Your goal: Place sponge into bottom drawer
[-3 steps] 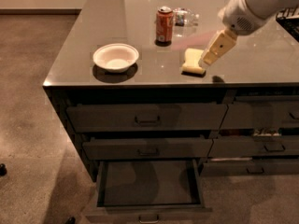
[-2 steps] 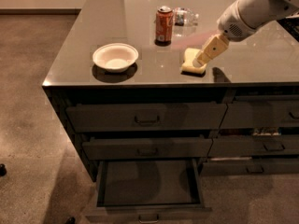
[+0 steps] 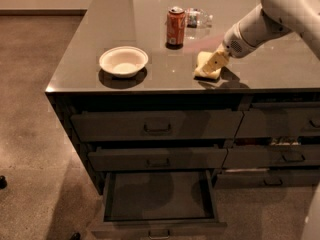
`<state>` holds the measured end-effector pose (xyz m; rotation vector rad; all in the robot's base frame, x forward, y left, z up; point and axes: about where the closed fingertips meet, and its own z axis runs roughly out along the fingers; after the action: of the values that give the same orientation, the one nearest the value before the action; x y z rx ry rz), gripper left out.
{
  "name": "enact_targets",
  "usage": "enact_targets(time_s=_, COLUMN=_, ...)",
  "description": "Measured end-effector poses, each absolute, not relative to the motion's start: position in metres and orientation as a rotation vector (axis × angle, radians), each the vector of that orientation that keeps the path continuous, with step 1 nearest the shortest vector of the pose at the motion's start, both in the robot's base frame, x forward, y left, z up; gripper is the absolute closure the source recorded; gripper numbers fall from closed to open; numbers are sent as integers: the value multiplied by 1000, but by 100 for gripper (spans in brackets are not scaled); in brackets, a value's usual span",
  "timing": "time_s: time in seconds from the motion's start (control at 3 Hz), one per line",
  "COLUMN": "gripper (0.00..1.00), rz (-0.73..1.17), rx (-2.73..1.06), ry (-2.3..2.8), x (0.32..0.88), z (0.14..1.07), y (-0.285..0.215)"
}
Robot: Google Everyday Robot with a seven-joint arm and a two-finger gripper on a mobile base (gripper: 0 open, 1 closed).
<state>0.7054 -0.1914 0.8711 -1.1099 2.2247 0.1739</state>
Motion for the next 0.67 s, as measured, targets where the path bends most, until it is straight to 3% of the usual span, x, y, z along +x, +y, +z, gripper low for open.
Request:
enact_targets(time_s=0.33, gripper=58, rz=210, rx=-1088, ry=2275, x=713, z=853, y=-190)
enact_targets(time_s=0.67, gripper=81, rz=223, rx=-1088, ry=2276, x=714, z=856, y=-190)
